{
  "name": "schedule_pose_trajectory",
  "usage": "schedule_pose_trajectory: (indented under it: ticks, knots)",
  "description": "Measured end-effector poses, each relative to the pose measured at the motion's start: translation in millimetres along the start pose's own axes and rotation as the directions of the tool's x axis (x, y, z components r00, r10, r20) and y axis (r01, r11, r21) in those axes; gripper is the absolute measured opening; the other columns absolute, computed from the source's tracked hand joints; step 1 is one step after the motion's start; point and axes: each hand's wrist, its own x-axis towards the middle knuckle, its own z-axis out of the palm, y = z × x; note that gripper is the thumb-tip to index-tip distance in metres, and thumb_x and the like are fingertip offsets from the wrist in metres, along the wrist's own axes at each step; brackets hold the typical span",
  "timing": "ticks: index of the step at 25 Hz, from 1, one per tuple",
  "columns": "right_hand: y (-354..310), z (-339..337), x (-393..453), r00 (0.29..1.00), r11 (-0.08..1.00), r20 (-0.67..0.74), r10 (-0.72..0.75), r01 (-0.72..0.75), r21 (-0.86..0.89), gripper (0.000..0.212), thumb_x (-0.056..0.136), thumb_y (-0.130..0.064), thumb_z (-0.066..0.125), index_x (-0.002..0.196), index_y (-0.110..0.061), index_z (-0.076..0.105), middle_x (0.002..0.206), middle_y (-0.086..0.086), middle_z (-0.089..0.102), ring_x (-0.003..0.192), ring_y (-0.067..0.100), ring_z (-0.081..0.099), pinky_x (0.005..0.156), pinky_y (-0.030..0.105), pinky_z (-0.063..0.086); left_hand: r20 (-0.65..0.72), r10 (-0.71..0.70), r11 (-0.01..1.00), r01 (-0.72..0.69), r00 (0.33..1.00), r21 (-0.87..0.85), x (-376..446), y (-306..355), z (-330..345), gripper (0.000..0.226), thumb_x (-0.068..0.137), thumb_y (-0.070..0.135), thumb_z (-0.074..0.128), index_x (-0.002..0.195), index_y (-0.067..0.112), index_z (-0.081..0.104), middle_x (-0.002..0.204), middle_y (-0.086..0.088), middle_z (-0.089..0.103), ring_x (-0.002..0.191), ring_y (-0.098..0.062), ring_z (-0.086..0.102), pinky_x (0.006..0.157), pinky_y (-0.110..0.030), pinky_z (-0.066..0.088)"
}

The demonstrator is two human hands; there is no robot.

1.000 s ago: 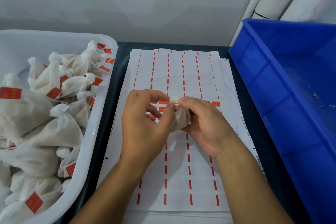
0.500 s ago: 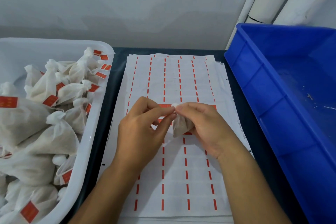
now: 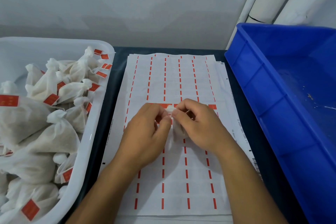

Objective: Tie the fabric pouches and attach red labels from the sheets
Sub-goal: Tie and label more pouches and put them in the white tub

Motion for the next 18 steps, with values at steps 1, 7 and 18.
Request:
schedule_pose_trajectory:
  ticks: [1,7,18]
  knots:
    - [0,1,0,1.000,1.000,0.000,-0.030,0.030,0.005,0.016,0.102,-0.033,0.058,0.087,-0.029,0.062,0.073,-0.024,0.061,0.073,-0.002,0.059,0.065,0.010,0.044,0.052,-0.058,0.990,0.064,0.997,-0.126,1,2,-1,0.022,0.102,0.034,0.047,0.082,0.032,0.055,0.078,0.018,0.059,0.077,0.002,0.057,0.058,-0.011,0.046]
    - [-2,2,-1,0.988,0.987,-0.076,-0.133,0.139,0.079,0.016,0.102,-0.046,0.061,0.096,-0.032,0.058,0.076,-0.018,0.059,0.071,0.003,0.058,0.065,0.012,0.046,0.329,-0.313,0.610,0.454,0.891,-0.650,3,12,-12,0.035,0.101,0.019,0.042,0.067,0.016,0.048,0.057,0.002,0.043,0.048,-0.012,0.038,0.046,-0.024,0.036]
    - [-2,6,-2,0.962,0.951,-0.038,-0.270,0.261,-0.163,0.034,0.096,-0.044,0.068,0.130,-0.041,0.062,0.096,-0.038,0.048,0.094,-0.013,0.050,0.075,0.004,0.039,0.283,-0.251,0.138,0.324,0.926,-0.936,4,17,-26,0.029,0.088,0.017,0.046,0.059,0.019,0.053,0.065,0.002,0.038,0.052,-0.010,0.036,0.044,-0.020,0.034]
